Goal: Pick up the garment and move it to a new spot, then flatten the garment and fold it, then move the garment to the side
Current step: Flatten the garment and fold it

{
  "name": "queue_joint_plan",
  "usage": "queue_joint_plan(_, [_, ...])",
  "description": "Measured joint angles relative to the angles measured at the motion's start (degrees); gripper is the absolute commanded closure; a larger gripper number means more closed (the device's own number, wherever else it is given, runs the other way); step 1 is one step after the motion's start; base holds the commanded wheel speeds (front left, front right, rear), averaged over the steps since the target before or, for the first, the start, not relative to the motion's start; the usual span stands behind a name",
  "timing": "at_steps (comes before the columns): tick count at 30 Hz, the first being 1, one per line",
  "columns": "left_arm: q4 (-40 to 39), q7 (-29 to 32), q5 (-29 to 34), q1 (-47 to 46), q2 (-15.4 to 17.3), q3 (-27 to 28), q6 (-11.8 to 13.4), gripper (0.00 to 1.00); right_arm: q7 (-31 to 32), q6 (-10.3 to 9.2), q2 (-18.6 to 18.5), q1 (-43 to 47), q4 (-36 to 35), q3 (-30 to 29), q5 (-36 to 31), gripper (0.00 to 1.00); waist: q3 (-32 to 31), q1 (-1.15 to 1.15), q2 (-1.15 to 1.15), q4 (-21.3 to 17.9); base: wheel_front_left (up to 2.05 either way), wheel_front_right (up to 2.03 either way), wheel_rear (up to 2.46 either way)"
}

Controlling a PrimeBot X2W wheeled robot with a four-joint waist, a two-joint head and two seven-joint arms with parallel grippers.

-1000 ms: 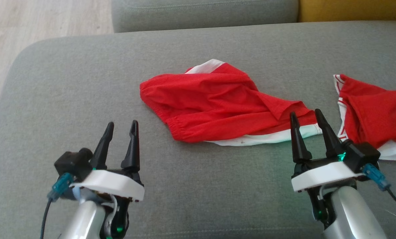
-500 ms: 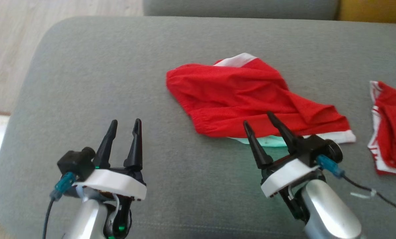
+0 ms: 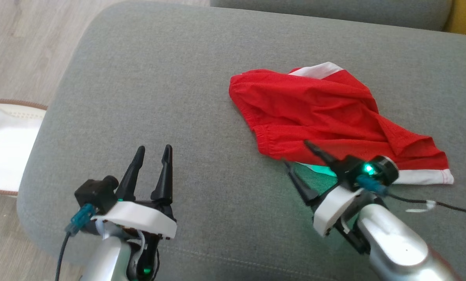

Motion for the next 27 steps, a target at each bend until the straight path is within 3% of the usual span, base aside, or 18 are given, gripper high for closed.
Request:
queue_joint_plan(3, [0.1, 0.0, 0.0, 0.0, -0.1, 0.0, -0.2, 0.0, 0.5, 0.0, -0.9, -1.5, 0.9, 4.5, 0.7, 0.0, 0.2, 0.0, 0.0, 0.4, 0.0, 0.0, 0.0])
queue_joint_plan(22, [0.1, 0.0, -2.0, -2.3, -0.2, -2.8, 0.9, 0.0, 0.3, 0.0, -3.1, -12.6, 13.3, 13.9, -1.2, 0.0, 3.5, 0.0, 0.0, 3.9, 0.0, 0.0, 0.0])
queue_joint_plan(23, [0.1, 0.0, -2.2, -2.3, -0.2, -2.9, 0.9, 0.0, -0.1, 0.0, -3.0, -13.0, 13.5, 13.9, -0.5, 0.58, 3.6, 0.0, 0.0, 4.0, 0.0, 0.0, 0.0])
queue_joint_plan(24, [0.1, 0.0, -2.2, -2.3, -0.2, -3.1, 1.0, 0.0, -0.6, 0.0, -3.0, -13.3, 13.5, 13.8, 0.2, 1.0, 3.7, 0.0, 0.0, 4.1, 0.0, 0.0, 0.0])
queue_joint_plan(27, [0.1, 0.0, -2.2, -2.3, -0.2, -3.4, 1.3, 0.0, -1.4, 0.0, -2.8, -13.9, 13.5, 14.0, 1.9, 1.0, 3.8, 0.0, 0.0, 4.0, 0.0, 0.0, 0.0])
